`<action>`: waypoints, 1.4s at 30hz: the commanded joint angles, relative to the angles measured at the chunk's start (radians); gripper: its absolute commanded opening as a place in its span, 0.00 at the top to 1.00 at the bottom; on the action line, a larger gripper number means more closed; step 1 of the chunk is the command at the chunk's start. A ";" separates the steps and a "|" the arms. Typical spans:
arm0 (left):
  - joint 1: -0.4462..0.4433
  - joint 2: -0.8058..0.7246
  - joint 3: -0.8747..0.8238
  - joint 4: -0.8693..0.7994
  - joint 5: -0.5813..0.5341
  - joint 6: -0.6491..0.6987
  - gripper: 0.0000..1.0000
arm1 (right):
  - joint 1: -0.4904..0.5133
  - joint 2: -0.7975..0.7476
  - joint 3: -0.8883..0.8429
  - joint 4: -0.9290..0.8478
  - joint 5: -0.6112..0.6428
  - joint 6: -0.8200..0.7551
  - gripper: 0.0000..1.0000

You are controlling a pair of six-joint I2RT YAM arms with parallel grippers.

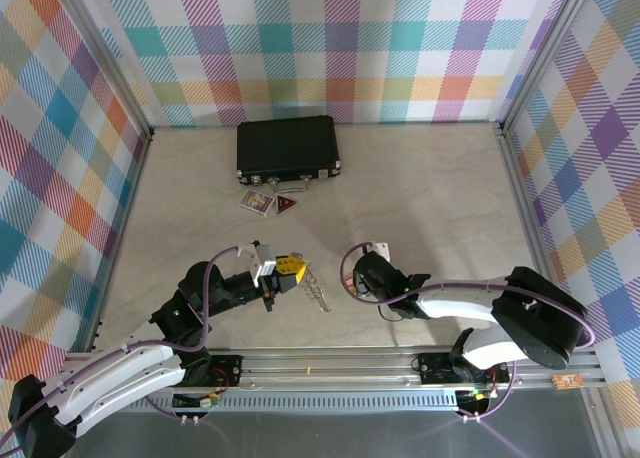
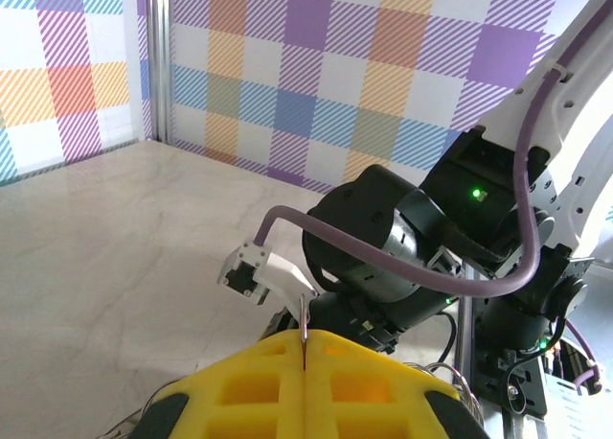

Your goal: Put the keys on the keyring

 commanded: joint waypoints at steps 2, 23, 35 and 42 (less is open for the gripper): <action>0.012 -0.026 0.005 0.046 0.006 0.016 1.00 | 0.008 -0.112 0.017 -0.131 0.010 0.011 0.66; 0.013 -0.045 -0.007 0.050 0.019 0.018 1.00 | -0.437 0.137 0.458 -0.816 -0.807 -0.127 0.50; 0.013 -0.032 -0.012 0.063 0.030 0.018 1.00 | -0.446 0.245 0.406 -0.664 -0.794 -0.122 0.58; 0.013 -0.026 -0.011 0.065 0.038 0.013 1.00 | -0.446 0.290 0.386 -0.590 -0.796 -0.111 0.61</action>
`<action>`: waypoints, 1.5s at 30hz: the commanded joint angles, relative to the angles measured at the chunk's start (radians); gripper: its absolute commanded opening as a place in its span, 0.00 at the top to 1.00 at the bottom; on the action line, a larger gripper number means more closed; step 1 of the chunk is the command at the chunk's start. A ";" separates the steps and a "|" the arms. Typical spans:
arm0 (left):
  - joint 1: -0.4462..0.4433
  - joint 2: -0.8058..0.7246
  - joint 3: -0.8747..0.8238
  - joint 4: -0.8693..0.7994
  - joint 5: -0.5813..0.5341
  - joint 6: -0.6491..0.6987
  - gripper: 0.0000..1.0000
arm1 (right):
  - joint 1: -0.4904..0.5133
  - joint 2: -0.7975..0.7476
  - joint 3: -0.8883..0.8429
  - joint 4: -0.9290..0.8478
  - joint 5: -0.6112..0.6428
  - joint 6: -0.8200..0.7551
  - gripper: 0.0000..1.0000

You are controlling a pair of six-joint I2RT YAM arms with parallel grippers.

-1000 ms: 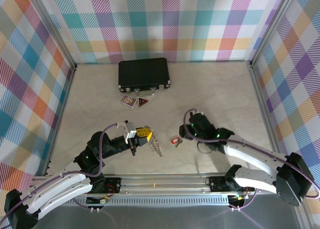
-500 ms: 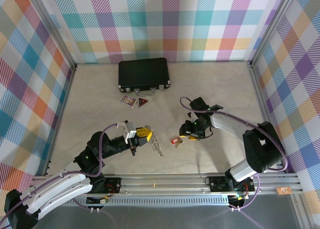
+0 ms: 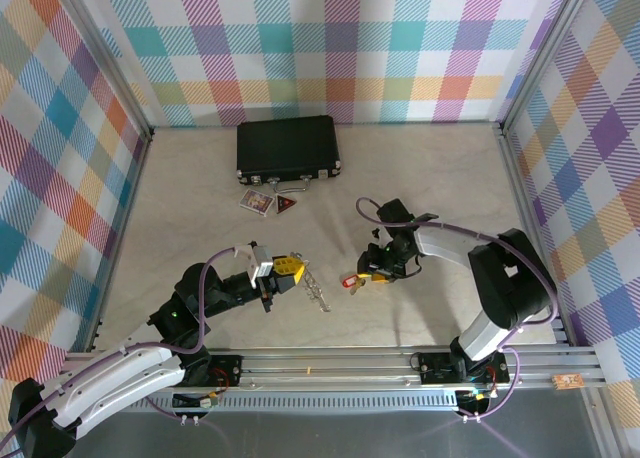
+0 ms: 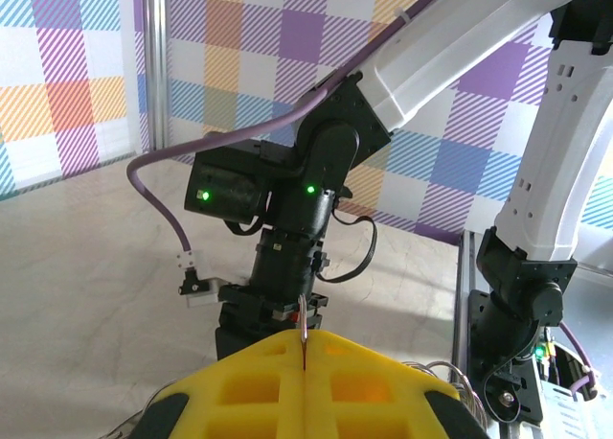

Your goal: Put the keys on the keyring

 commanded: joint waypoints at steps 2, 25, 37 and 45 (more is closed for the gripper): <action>0.008 -0.003 -0.006 0.057 0.026 0.014 1.00 | -0.004 0.019 -0.012 0.044 -0.012 -0.002 0.62; 0.009 -0.001 -0.009 0.062 0.024 0.014 1.00 | -0.002 0.080 -0.040 0.163 -0.077 0.042 0.78; 0.009 -0.007 -0.012 0.059 0.026 0.012 1.00 | -0.001 0.081 -0.051 0.179 -0.067 0.049 0.86; 0.009 -0.005 -0.012 0.060 0.030 0.011 1.00 | -0.002 0.055 -0.055 0.173 -0.060 0.038 0.88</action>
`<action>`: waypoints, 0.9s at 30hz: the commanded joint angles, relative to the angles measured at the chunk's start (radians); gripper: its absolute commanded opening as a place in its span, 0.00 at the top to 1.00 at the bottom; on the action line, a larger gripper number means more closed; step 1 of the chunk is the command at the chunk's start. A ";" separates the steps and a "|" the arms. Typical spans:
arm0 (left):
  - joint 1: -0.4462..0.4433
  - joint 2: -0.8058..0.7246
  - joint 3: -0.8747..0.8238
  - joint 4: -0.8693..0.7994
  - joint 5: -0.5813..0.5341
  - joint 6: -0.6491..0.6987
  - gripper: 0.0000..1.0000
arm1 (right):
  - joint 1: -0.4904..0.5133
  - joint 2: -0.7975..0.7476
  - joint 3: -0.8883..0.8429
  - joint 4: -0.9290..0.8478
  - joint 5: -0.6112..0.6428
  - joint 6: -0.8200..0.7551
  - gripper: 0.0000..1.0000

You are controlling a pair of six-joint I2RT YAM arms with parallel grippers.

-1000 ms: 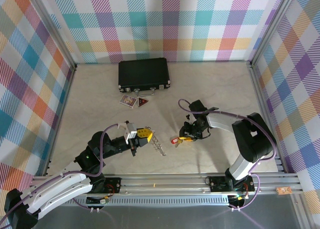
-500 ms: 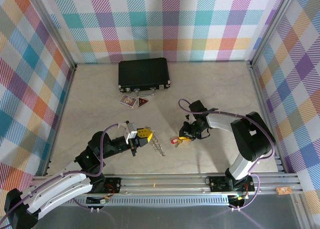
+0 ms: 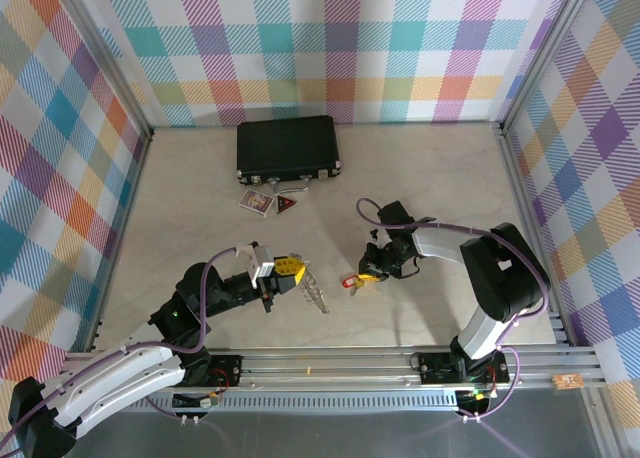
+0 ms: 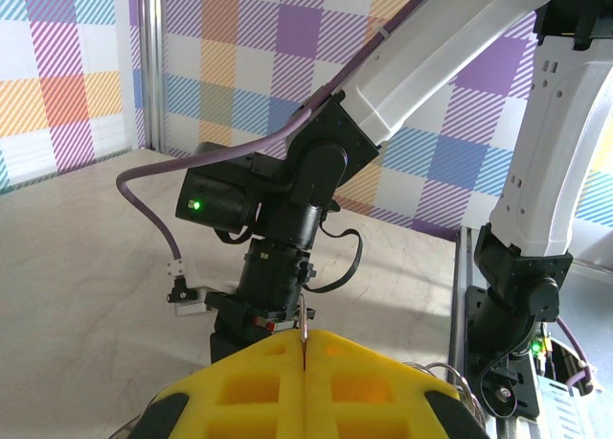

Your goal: Put the keys on the keyring

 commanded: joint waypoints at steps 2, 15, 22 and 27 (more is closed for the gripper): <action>0.008 -0.013 -0.011 0.061 0.024 0.008 1.00 | 0.010 -0.002 -0.021 0.038 0.018 -0.008 0.88; 0.010 -0.014 -0.011 0.062 0.030 0.003 1.00 | 0.010 -0.029 -0.022 0.037 0.037 -0.015 0.86; 0.010 -0.013 -0.007 0.058 0.032 0.003 1.00 | 0.010 -0.043 -0.022 0.031 0.049 -0.015 0.88; 0.009 -0.018 -0.005 0.057 0.036 0.003 1.00 | 0.011 -0.048 -0.022 0.033 0.055 -0.024 0.89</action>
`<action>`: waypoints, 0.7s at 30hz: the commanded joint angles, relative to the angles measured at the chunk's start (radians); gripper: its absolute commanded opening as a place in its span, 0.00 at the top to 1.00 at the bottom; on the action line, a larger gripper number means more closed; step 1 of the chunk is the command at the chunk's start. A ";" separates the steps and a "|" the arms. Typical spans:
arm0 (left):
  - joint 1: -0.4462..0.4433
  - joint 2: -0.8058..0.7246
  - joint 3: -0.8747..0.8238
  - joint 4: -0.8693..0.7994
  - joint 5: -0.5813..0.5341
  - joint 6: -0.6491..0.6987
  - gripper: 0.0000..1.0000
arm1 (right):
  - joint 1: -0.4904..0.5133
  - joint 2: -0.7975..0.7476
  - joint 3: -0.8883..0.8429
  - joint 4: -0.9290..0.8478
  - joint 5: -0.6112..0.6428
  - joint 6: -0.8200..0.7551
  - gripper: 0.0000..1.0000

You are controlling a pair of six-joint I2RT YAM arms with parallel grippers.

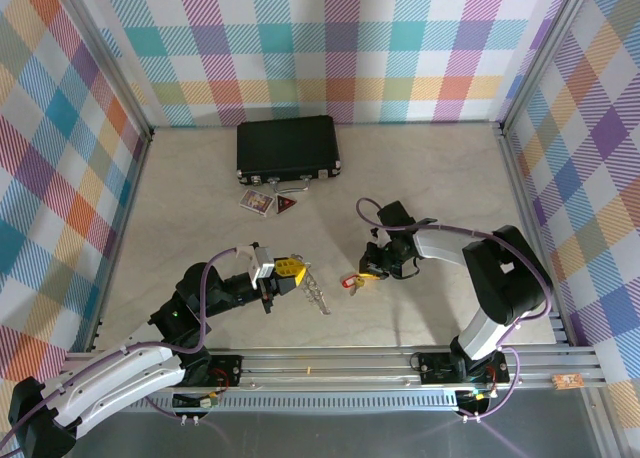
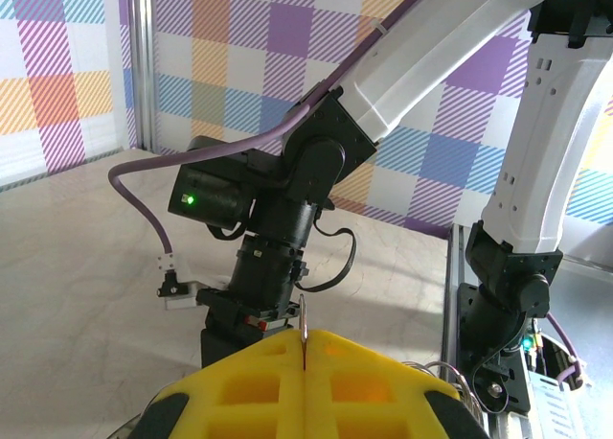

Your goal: Put the keys on the keyring

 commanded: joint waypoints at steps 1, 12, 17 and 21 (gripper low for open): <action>0.010 -0.018 -0.005 0.055 0.018 0.004 1.00 | 0.008 -0.023 -0.011 0.009 0.014 -0.020 0.90; 0.009 -0.009 0.002 0.049 0.020 0.004 1.00 | 0.008 -0.043 -0.015 0.023 0.000 -0.046 0.95; 0.009 -0.012 0.005 0.055 0.020 -0.006 1.00 | 0.009 -0.076 -0.006 -0.002 -0.003 -0.108 0.99; 0.010 -0.012 0.009 0.061 0.020 -0.019 1.00 | 0.011 -0.127 -0.021 0.015 -0.028 -0.160 1.00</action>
